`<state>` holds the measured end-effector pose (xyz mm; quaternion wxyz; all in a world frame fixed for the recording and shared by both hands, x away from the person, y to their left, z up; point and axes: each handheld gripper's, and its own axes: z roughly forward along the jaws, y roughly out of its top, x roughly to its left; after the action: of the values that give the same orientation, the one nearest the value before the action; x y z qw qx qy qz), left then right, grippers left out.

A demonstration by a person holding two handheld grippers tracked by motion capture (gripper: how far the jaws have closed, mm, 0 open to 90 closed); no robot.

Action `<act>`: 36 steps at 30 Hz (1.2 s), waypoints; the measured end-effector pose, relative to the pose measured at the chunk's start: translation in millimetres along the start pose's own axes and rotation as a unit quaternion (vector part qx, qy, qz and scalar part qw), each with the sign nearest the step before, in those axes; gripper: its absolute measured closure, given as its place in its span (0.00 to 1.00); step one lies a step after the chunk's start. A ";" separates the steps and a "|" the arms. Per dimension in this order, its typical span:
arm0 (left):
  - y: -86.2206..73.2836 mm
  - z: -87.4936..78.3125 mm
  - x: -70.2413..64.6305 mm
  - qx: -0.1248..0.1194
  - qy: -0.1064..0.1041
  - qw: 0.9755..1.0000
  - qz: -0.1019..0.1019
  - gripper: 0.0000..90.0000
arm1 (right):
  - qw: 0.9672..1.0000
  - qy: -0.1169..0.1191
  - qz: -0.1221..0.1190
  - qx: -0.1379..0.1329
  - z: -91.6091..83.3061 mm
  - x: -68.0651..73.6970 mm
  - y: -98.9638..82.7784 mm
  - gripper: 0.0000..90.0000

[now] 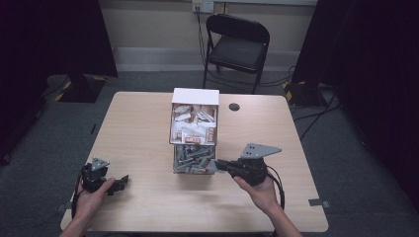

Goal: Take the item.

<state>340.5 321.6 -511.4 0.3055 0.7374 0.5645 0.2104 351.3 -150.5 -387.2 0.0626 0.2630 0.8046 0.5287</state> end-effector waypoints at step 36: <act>0.0 0.0 0.0 0.000 0.000 1.000 0.000 0.00 | 0.995 -0.082 0.060 0.004 -36.0 -56.2 -21.7 1.00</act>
<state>340.5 321.6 -511.4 0.3054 0.7374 0.5646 0.2102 377.8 -214.0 -400.7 0.0960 0.3535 0.7815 0.5051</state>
